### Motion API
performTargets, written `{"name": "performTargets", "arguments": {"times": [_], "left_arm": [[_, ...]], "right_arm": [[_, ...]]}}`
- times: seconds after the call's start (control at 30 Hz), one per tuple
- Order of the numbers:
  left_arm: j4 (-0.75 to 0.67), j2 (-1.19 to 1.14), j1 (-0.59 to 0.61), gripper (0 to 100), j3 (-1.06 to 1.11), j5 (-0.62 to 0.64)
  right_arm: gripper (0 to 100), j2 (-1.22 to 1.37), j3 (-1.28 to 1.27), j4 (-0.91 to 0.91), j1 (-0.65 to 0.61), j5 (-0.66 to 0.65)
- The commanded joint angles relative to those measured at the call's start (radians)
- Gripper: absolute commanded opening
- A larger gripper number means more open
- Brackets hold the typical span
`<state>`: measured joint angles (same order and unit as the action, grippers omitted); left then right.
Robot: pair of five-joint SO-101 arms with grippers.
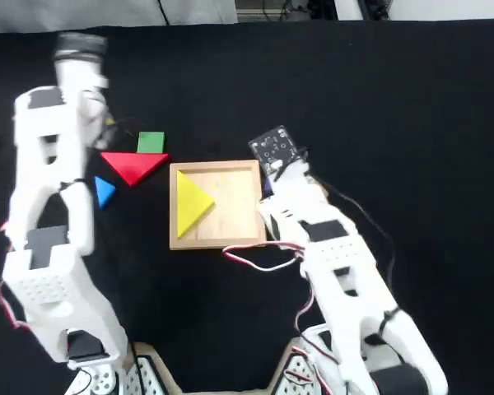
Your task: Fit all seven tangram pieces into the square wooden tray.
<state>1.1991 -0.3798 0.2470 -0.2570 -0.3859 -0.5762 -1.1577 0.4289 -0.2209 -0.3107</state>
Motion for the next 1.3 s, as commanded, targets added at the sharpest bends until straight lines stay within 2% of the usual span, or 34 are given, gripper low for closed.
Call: {"name": "performTargets", "arguments": {"times": [0.0, 0.07, 0.13, 0.37, 0.47, 0.6, 0.77, 1.0, 1.13, 1.27], "left_arm": [[0.396, 0.009, -0.125, 14, -0.170, -0.641], [0.391, 0.008, -0.150, 14, -0.189, -0.789], [0.361, 0.008, -0.151, 14, -0.179, -0.856], [0.351, 0.008, -0.130, 14, -0.114, -0.870], [0.342, 0.006, -0.125, 14, -0.088, -0.936], [0.284, 0.006, -0.122, 15, -0.018, -0.961], [0.206, 0.006, -0.088, 31, 0.027, -0.999], [0.097, -0.060, -0.042, 32, 0.076, -1.089], [0.097, -0.152, -0.051, 32, -0.012, -1.071], [0.097, -0.250, -0.056, 32, -0.180, -0.959]], "right_arm": [[1.1, -0.050, 0.005, -0.005, 0.005, 0.005], [1.1, -0.050, 0.002, -0.005, 0.005, 0.005], [1.1, -0.050, -0.001, -0.006, 0.005, 0.005], [1.1, -0.050, -0.001, -0.008, 0.009, 0.003], [1.1, -0.050, -0.001, -0.009, 0.009, 0.003], [1.1, -0.050, -0.002, -0.009, 0.009, 0.003], [1.1, -0.050, -0.002, -0.009, 0.011, 0.003], [1.1, -0.048, -0.002, -0.011, 0.011, 0.002], [1.1, -0.048, -0.002, -0.011, 0.011, 0.002], [1.1, -0.048, -0.013, -0.046, 0.028, 0.002]]}}
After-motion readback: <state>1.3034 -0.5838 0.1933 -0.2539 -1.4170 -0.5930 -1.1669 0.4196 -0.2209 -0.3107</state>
